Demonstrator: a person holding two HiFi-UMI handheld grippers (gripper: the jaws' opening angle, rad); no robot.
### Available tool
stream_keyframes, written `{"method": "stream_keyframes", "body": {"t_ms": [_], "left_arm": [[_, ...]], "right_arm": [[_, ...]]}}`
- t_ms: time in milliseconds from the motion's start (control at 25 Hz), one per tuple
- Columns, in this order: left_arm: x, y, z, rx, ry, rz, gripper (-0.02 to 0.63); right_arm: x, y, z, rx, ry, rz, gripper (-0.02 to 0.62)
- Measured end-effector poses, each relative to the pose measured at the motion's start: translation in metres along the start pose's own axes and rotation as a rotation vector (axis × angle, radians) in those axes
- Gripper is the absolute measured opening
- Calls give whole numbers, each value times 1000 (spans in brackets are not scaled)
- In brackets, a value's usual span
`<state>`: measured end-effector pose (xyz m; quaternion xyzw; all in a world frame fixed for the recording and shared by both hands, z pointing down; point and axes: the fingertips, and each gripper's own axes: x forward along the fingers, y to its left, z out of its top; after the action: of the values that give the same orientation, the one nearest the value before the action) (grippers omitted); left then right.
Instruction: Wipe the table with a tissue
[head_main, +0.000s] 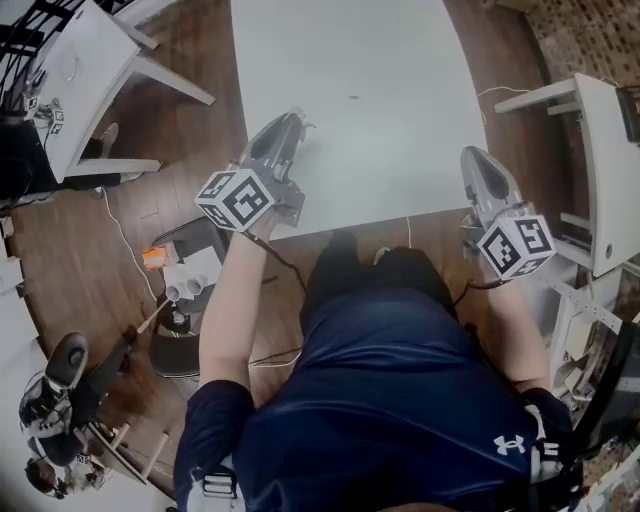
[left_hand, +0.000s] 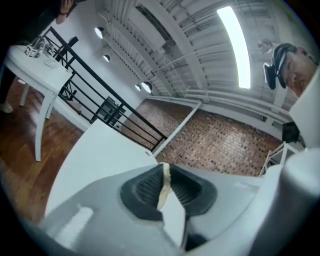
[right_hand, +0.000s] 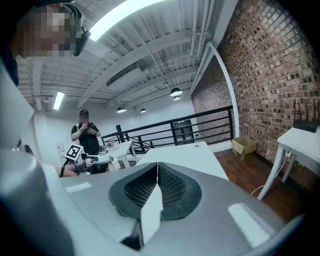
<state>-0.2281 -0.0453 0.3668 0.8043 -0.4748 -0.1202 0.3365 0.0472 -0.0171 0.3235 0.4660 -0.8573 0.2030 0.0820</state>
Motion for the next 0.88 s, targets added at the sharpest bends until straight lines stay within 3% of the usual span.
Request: {"method": "stream_keyframes", "body": {"t_ms": [160, 320, 560, 880], "left_arm": [[34, 22, -17, 32, 99, 53, 37], [53, 54, -30, 65, 163, 156, 37], [63, 96, -55, 37, 227, 298, 37], [79, 140, -77, 0, 299, 404, 37]], "right_arm": [[31, -16, -17, 42, 37, 14, 11], [60, -37, -36, 117, 66, 40, 11], [80, -62, -47, 150, 108, 86, 11], [95, -85, -56, 224, 123, 64, 11]]}}
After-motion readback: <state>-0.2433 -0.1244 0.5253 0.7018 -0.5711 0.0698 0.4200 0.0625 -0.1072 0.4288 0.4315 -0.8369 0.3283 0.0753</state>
